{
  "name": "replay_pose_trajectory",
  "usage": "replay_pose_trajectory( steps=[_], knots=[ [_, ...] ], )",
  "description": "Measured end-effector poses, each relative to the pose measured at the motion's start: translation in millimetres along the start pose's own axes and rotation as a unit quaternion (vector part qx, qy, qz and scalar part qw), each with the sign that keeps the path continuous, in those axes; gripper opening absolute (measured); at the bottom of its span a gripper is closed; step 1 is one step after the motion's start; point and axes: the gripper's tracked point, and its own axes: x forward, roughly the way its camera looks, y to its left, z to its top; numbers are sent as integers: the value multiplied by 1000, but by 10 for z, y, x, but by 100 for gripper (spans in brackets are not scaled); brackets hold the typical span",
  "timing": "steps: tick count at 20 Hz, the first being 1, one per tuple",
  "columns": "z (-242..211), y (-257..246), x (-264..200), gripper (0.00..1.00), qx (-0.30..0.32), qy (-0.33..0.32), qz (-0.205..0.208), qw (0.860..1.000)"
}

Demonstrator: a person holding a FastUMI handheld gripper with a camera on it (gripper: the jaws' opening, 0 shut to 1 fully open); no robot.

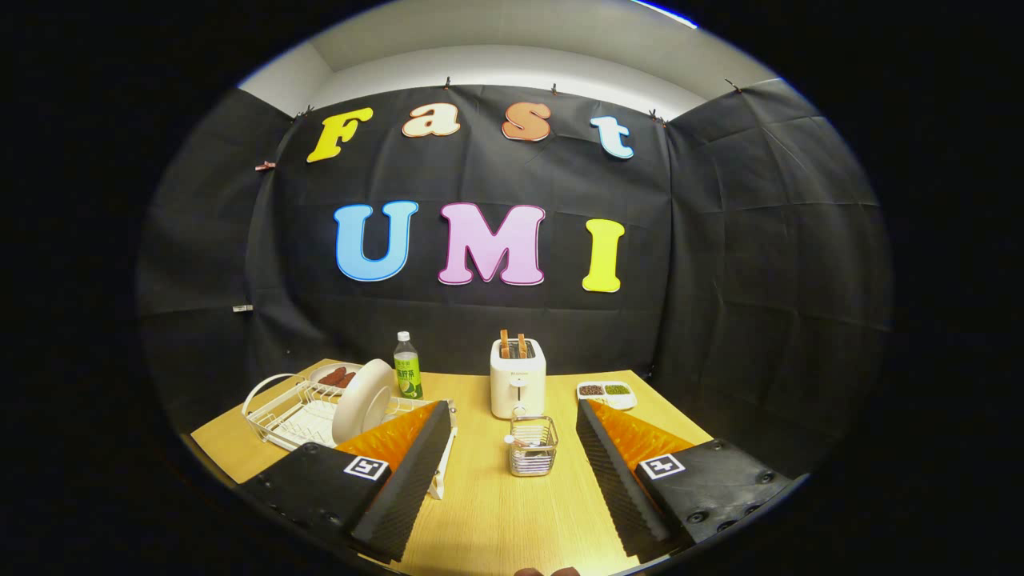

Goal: Take the plate from the dish rack, then take the spoon from the basket and place it into the plate.

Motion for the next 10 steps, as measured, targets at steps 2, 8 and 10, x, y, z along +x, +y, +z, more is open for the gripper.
replay_pose_trajectory(
  steps=[2,8,10],
  knots=[
    [-25,23,2,97,-5,4,3,1000],
    [60,55,47,97,-9,-3,7,1000],
    [69,104,102,98,-5,0,15,1000]
  ],
)
